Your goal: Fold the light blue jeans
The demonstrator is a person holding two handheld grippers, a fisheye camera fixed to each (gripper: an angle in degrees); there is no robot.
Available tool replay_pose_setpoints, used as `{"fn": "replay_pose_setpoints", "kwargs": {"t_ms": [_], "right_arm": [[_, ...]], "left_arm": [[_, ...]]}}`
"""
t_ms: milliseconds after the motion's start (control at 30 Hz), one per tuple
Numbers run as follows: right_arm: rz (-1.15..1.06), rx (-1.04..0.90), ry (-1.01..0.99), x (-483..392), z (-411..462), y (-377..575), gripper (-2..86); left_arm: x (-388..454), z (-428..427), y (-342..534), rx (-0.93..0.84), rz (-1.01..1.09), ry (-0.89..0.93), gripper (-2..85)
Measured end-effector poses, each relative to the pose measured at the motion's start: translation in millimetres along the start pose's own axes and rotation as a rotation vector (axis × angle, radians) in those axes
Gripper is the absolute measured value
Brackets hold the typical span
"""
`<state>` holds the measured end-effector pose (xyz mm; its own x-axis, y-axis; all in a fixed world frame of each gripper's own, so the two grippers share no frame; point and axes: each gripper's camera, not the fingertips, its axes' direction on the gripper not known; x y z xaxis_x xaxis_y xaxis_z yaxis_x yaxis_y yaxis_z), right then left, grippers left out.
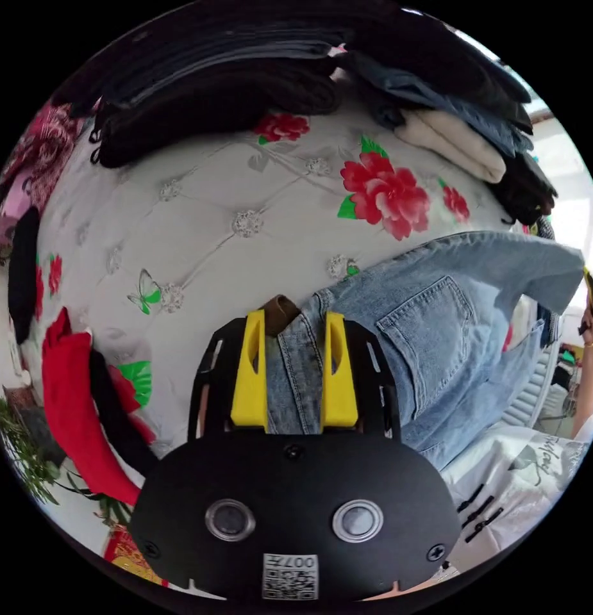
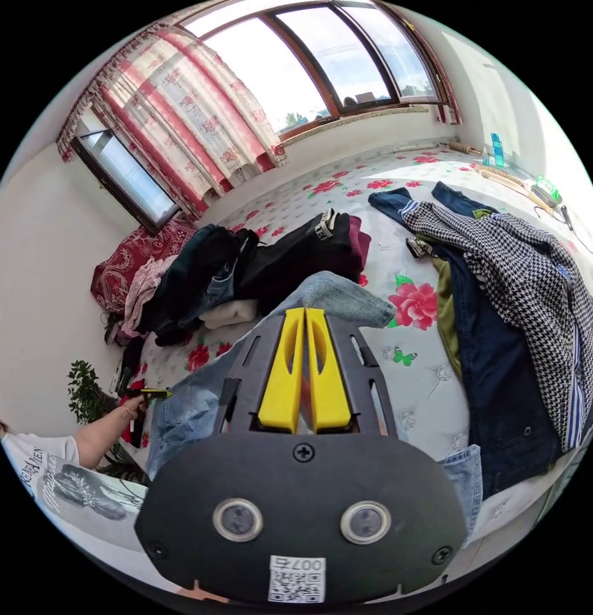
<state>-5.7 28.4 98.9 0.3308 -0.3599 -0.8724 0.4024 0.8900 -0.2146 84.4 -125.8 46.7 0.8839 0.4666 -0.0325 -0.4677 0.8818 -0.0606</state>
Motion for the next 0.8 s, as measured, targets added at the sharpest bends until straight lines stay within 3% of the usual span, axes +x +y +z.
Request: {"fn": "replay_pose_setpoints", "kwargs": {"t_ms": [67,167,333,433,567,733,800], "right_arm": [[0.01,0.0,0.004,1,4,-2,-0.2],[0.015,0.019,-0.034,2,3,-7,-0.2],[-0.124,0.175,-0.111,1,-54,13,-0.2],[-0.171,0.227,-0.101,11,-94,58,-0.2],[-0.1,0.133,-0.018,41,-112,137,-0.1],[0.248,-0.258,0.133,112,-66,261,0.6],[0.352,-0.226,0.106,127,-72,282,1.6]], "left_arm": [[2,-5,-3,-0.011,0.015,0.014,6.1],[-10,-42,25,0.185,-0.023,0.102,5.3],[-14,-133,152,0.56,-0.046,0.145,5.5],[3,-150,237,0.647,-0.027,0.14,5.3],[25,-116,315,0.565,-0.094,0.126,4.7],[28,3,374,0.213,-0.407,0.16,0.2],[18,13,390,0.205,-0.517,0.211,0.6]]}}
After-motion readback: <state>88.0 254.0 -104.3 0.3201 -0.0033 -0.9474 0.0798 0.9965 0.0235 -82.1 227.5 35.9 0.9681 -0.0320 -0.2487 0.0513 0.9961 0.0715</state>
